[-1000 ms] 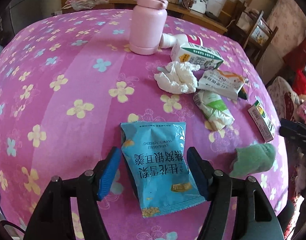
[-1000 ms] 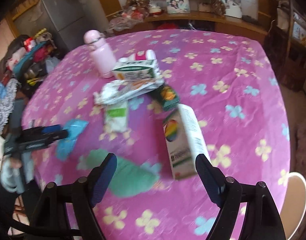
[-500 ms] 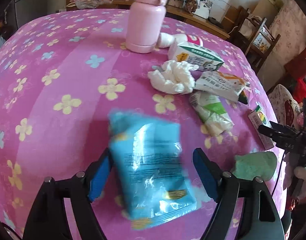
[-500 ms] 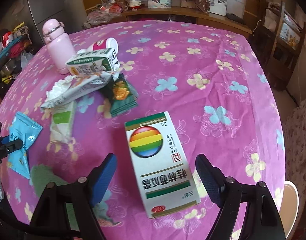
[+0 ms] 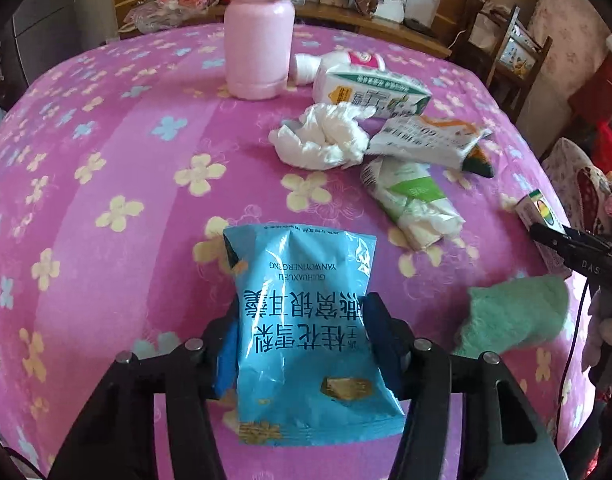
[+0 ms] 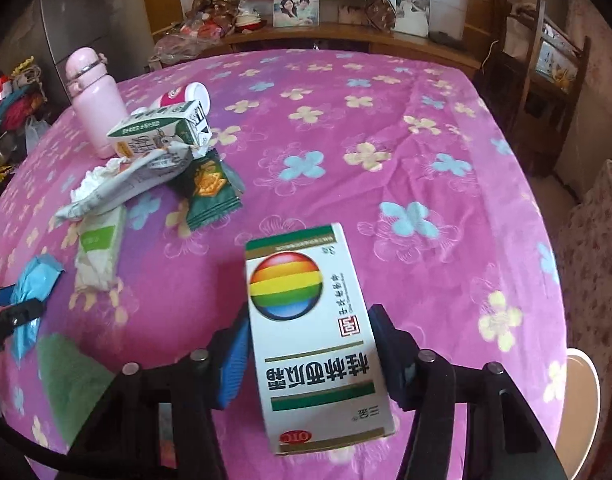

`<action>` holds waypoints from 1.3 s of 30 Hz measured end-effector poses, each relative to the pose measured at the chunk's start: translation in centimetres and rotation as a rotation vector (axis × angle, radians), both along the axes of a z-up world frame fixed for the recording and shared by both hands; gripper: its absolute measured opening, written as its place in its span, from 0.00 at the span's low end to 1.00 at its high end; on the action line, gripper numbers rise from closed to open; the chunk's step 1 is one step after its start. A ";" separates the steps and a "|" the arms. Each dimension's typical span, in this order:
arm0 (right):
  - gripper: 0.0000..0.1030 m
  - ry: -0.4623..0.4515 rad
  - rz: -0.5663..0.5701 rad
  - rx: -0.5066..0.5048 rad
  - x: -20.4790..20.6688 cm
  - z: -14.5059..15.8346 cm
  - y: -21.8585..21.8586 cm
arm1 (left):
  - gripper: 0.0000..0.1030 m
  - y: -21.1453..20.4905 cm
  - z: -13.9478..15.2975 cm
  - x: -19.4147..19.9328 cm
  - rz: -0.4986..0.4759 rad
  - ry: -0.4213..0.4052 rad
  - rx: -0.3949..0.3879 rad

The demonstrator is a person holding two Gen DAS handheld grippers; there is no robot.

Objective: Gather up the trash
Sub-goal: 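Carry both items over the white bucket and open both tools to drop them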

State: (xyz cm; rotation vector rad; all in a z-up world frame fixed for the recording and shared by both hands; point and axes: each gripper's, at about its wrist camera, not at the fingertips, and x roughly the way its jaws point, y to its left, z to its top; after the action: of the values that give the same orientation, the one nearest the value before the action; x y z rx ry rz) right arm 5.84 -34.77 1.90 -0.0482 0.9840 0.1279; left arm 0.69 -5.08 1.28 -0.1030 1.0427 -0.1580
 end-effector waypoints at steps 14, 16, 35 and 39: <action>0.56 -0.089 -0.057 0.090 -8.4 4.9 -4.5 | 0.57 -6.8 6.4 -4.4 -0.143 -0.111 -0.060; 0.56 -0.099 -0.076 0.096 -9.6 5.3 -5.7 | 0.57 -8.7 7.1 -4.9 -0.176 -0.124 -0.060; 0.56 -0.129 -0.312 0.088 -17.1 5.9 -19.3 | 0.57 -25.8 8.0 -6.4 -0.407 -0.151 -0.039; 0.56 -0.129 -0.359 0.088 -18.1 5.6 -21.6 | 0.57 -28.7 7.5 -6.5 -0.442 -0.134 -0.044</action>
State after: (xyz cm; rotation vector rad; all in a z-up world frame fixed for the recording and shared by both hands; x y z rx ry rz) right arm -12.22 -56.37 7.50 0.1979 0.8435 -0.1602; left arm -5.80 -33.81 8.77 0.0994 0.9161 -0.5810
